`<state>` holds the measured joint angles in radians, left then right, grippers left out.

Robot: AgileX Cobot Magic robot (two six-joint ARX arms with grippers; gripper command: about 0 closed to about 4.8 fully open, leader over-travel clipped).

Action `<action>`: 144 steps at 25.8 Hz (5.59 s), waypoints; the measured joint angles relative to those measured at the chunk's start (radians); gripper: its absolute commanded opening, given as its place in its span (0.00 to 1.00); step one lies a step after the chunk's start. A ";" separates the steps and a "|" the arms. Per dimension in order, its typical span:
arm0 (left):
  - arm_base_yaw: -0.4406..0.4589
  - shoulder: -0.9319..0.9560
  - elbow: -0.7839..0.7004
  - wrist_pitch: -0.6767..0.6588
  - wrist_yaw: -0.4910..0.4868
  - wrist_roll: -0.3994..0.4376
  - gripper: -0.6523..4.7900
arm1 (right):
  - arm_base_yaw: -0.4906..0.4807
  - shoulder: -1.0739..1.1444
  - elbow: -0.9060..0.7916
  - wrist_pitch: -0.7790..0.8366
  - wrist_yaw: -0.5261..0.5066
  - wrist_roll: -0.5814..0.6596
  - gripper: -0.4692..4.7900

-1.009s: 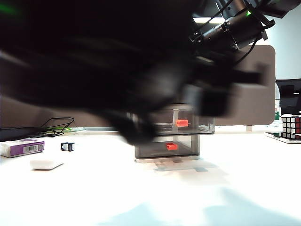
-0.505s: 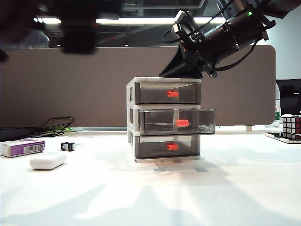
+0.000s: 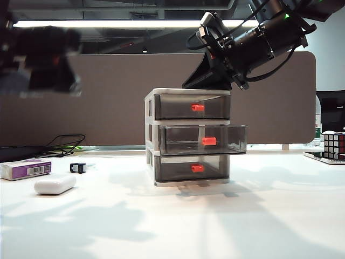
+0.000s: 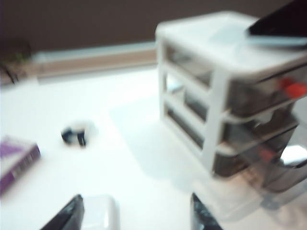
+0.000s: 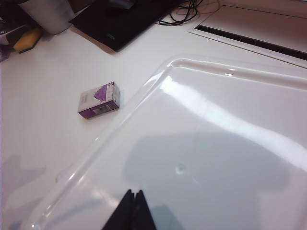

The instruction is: Open the second layer of the drawer on the table, pick up the earphone case on the table and put it in, and finally close the drawer.

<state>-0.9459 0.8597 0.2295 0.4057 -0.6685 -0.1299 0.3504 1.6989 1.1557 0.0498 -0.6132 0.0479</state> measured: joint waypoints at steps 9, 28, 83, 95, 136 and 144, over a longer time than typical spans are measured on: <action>0.425 0.003 0.000 -0.062 0.510 -0.059 0.66 | 0.000 0.000 0.001 -0.005 -0.016 0.000 0.08; 0.622 0.268 -0.003 -0.015 0.721 -0.107 1.00 | -0.001 0.000 0.001 -0.004 -0.020 0.015 0.08; 0.509 0.715 0.095 0.315 0.555 0.025 0.21 | 0.000 0.000 0.000 0.002 -0.019 0.015 0.08; 0.410 0.477 0.091 0.149 0.555 0.048 0.21 | 0.000 0.000 0.000 0.002 -0.019 0.016 0.08; 0.208 0.570 0.397 0.049 0.733 0.001 0.21 | 0.040 0.001 0.000 0.008 -0.011 0.042 0.08; 0.197 0.595 0.418 0.051 0.732 0.002 0.35 | 0.041 0.001 0.001 0.002 -0.012 0.042 0.08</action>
<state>-0.7490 1.4551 0.6472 0.4568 0.0639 -0.1284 0.3916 1.6997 1.1564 0.0517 -0.6254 0.0895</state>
